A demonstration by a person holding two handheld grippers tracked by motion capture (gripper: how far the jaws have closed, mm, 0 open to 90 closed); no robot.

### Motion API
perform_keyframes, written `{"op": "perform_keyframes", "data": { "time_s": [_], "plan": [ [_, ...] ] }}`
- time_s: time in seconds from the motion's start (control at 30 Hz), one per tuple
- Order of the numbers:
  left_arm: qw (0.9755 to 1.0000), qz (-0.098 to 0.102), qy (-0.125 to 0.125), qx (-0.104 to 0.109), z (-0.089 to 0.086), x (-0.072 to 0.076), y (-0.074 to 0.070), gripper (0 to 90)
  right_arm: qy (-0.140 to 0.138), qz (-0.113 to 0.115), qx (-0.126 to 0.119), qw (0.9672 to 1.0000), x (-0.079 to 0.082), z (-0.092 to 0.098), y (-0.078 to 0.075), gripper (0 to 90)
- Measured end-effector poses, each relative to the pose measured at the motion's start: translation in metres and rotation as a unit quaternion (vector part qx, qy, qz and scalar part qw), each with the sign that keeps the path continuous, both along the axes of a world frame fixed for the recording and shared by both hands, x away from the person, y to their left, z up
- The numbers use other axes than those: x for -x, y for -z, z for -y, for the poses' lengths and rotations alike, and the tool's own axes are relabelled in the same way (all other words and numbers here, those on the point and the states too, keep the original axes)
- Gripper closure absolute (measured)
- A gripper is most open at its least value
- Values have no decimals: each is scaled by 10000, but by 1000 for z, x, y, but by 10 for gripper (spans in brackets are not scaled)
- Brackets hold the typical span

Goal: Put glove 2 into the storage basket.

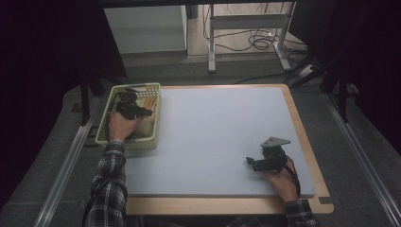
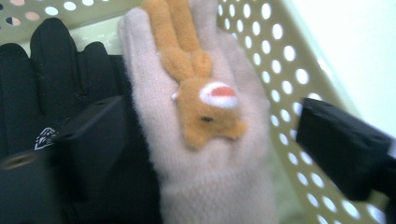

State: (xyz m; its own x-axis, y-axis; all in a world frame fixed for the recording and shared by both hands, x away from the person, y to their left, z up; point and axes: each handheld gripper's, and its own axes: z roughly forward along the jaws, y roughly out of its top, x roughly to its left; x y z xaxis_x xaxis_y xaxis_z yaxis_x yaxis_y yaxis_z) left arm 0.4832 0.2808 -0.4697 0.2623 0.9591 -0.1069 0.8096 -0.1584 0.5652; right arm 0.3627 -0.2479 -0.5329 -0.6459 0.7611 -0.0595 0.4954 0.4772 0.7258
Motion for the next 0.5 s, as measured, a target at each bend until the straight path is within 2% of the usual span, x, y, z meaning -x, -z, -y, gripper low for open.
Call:
{"op": "perform_keyframes", "data": {
  "time_s": [0.13, 0.2, 0.3, 0.37, 0.5],
  "plan": [
    [9999, 13, -79, 75, -6, 4, 1, 313, 1, -1, 0, 10000, 0, 0, 0, 136],
    [9999, -37, -17, 161, -9, 5, 3, 442, 2, -1, -1, 10000, 0, 0, 0, 136],
    [9998, -151, 33, 135, -8, 3, 7, 572, 2, -3, -3, 10000, 0, 0, 0, 136],
    [9995, -298, 55, 44, -6, 0, 11, 640, 1, -3, -3, 10000, 0, 0, 0, 136],
    [9990, -421, 71, 116, -3, -5, 18, 666, 1, -1, -3, 10000, 0, 0, 0, 136]
  ]
}}
